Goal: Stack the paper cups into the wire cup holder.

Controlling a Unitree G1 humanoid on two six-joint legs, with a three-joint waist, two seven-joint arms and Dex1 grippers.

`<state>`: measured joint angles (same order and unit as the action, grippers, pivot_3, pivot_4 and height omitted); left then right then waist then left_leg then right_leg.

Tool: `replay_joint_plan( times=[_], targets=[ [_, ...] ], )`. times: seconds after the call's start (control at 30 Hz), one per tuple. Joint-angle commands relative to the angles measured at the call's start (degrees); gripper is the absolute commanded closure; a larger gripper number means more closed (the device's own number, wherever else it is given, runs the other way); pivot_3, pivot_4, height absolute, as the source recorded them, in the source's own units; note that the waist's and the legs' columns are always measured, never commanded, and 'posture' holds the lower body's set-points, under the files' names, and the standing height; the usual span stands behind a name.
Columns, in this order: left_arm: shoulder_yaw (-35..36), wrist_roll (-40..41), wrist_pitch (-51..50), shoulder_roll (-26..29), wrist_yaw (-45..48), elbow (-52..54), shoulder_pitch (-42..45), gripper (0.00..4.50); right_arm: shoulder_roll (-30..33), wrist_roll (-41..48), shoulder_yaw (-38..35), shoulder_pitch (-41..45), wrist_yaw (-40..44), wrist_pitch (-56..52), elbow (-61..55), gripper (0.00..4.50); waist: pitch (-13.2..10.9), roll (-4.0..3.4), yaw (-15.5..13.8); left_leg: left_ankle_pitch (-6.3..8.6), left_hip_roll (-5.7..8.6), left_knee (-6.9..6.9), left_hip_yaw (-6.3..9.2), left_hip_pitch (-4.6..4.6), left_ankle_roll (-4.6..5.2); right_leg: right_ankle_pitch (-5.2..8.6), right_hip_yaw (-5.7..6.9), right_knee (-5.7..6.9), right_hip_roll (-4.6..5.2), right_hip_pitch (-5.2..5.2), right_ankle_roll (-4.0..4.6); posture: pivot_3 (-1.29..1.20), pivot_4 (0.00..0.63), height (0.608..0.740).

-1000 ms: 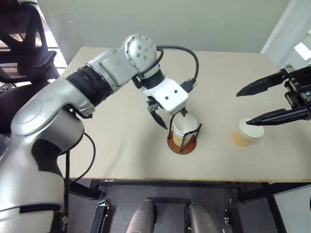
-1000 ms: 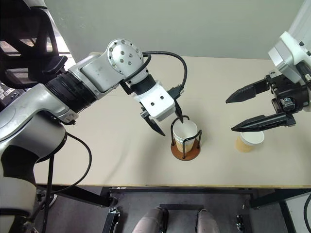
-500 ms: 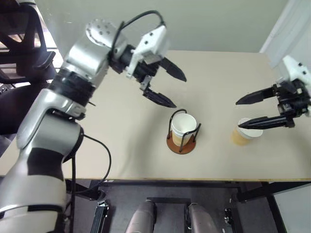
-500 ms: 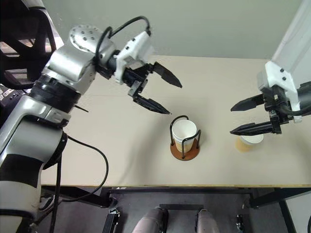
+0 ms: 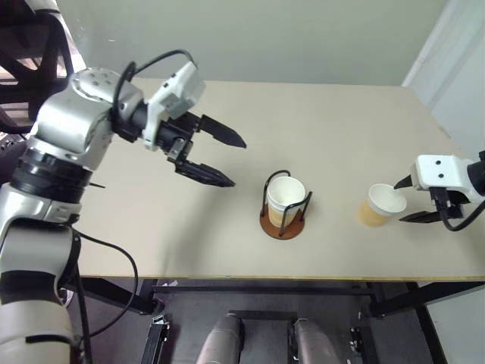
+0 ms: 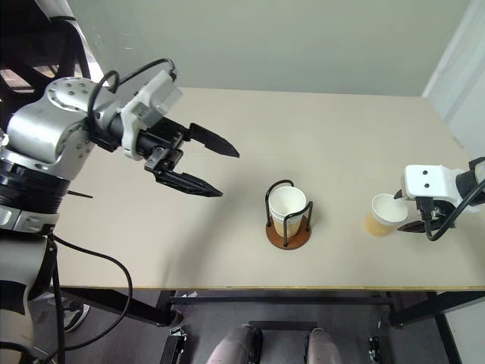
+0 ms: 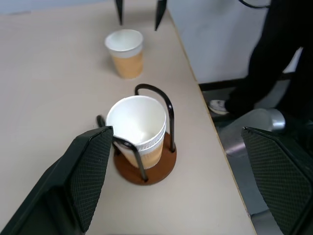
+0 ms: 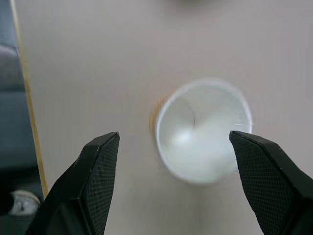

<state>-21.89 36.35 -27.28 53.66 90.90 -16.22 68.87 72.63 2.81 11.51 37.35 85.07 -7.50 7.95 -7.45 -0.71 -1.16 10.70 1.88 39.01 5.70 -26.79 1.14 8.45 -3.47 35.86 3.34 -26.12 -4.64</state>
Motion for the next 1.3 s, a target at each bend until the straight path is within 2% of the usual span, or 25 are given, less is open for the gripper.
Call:
replay_joint_plan(
  times=[0.03,0.33,0.43,0.7,0.73,1.03,1.3],
  targets=[
    [5.3,-1.4,-1.3,-0.3,1.1,-0.4,-0.5,0.01,-1.2,-3.1,0.7,2.4,0.7,4.1,2.5,0.84,0.0,0.0,0.2,0.0,0.0,-0.01,0.0,0.05,-0.01,0.0,-0.01,0.0,-0.01,0.03,0.0,0.0,0.15,0.74],
    [11.7,-4.7,-3.1,-0.1,-0.5,-0.4,-3.7,0.01,-6.9,-11.7,5.2,6.6,0.4,13.0,11.8,0.84,0.0,0.0,0.7,0.03,-0.02,-0.3,0.04,0.09,-0.24,-0.01,-0.02,-0.02,-0.01,-0.07,0.47,0.0,0.15,0.74],
    [13.0,-5.9,-2.8,0.1,-0.7,0.0,-5.5,0.0,-8.3,-14.0,6.5,7.2,0.3,15.1,14.3,1.46,0.0,-0.01,0.7,0.03,-0.02,-0.65,0.03,0.1,-0.26,0.09,0.0,-0.12,0.0,-0.15,0.51,0.0,0.15,0.74],
    [15.0,-9.8,-0.1,1.8,0.6,-3.8,-8.4,0.0,-7.6,-13.7,5.5,6.6,3.2,14.9,13.0,4.27,0.0,-0.01,0.7,0.17,-0.18,-1.01,0.03,0.09,-0.38,0.38,0.18,-0.14,-0.01,-0.3,0.72,0.0,0.15,0.74],
    [15.0,-10.4,0.4,2.0,0.7,-4.5,-8.5,0.0,-7.2,-13.1,5.1,6.5,3.8,14.4,12.0,4.45,0.0,-0.01,0.7,0.17,-0.17,-1.02,0.03,0.1,-0.38,0.39,0.18,-0.14,-0.01,-0.3,0.73,0.0,0.15,0.74],
    [15.2,-14.0,4.1,0.8,1.3,-10.0,-7.3,0.0,-2.6,-8.2,2.7,7.3,7.4,9.0,1.5,4.45,0.0,0.0,0.7,0.16,-0.14,-0.99,0.04,0.08,-0.41,0.42,0.14,-0.12,-0.01,-0.3,0.81,0.0,0.15,0.74],
    [13.7,-13.0,5.3,0.0,1.6,-9.7,-8.1,0.0,-4.6,-4.5,3.8,17.9,7.4,-0.5,-9.2,4.45,0.0,0.0,1.0,0.17,-0.19,-1.05,0.08,0.07,-0.45,0.49,0.17,-0.06,-0.06,-0.39,0.93,0.0,0.15,0.74]
  ],
)
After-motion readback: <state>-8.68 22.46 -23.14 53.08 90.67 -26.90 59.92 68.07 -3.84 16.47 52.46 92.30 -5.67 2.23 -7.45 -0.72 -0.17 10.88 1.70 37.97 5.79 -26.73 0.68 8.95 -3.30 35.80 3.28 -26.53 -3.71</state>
